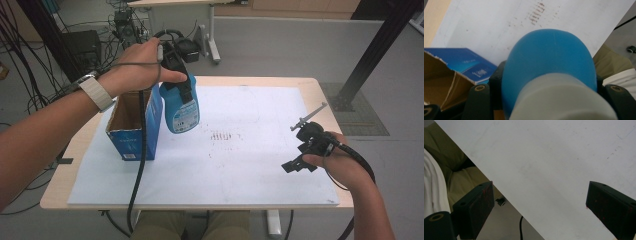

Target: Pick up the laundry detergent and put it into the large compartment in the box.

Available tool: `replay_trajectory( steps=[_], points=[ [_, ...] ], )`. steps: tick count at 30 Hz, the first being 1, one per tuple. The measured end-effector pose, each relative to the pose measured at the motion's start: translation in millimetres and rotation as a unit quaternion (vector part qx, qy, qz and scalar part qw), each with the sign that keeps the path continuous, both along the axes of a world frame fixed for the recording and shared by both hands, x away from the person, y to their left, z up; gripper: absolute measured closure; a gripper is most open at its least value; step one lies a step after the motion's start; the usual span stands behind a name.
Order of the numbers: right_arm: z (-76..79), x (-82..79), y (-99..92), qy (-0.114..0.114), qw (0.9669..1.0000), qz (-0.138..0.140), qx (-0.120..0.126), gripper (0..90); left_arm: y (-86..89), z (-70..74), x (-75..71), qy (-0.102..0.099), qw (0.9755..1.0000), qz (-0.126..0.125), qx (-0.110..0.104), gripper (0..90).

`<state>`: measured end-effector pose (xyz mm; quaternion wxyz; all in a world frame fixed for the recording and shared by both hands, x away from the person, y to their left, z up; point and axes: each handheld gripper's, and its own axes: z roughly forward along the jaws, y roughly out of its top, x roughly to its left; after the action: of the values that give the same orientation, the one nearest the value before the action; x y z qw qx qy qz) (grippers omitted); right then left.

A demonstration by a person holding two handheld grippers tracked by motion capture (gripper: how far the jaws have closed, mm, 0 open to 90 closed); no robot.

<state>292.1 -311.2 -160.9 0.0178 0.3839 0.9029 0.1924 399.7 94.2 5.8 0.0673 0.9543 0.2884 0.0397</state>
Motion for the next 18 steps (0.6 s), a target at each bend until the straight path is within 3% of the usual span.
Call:
replay_trajectory(
  steps=[8, 14, 15, 18],
  points=[
    [4.0, -0.3, 2.6, -0.006, 1.0000, 0.005, 0.001, 8.0, 6.1, 6.8, 0.6, 0.004, 0.9998, 0.022, -0.001, 39.1],
    [8.0, -1.9, 7.6, 0.000, 1.0000, -0.008, 0.000, 8.0, 10.5, 11.0, 0.9, 0.009, 0.9991, 0.041, -0.007, 39.1],
    [6.5, -0.6, 5.5, -0.010, 0.9999, 0.008, 0.001, 8.0, 10.8, 12.2, 1.2, 0.010, 0.9990, 0.043, -0.007, 39.1],
    [7.6, -1.9, 8.3, -0.001, 1.0000, -0.007, 0.000, 8.0, 12.6, 15.4, -0.6, 0.005, 0.9988, 0.048, -0.011, 39.1]
  ],
)
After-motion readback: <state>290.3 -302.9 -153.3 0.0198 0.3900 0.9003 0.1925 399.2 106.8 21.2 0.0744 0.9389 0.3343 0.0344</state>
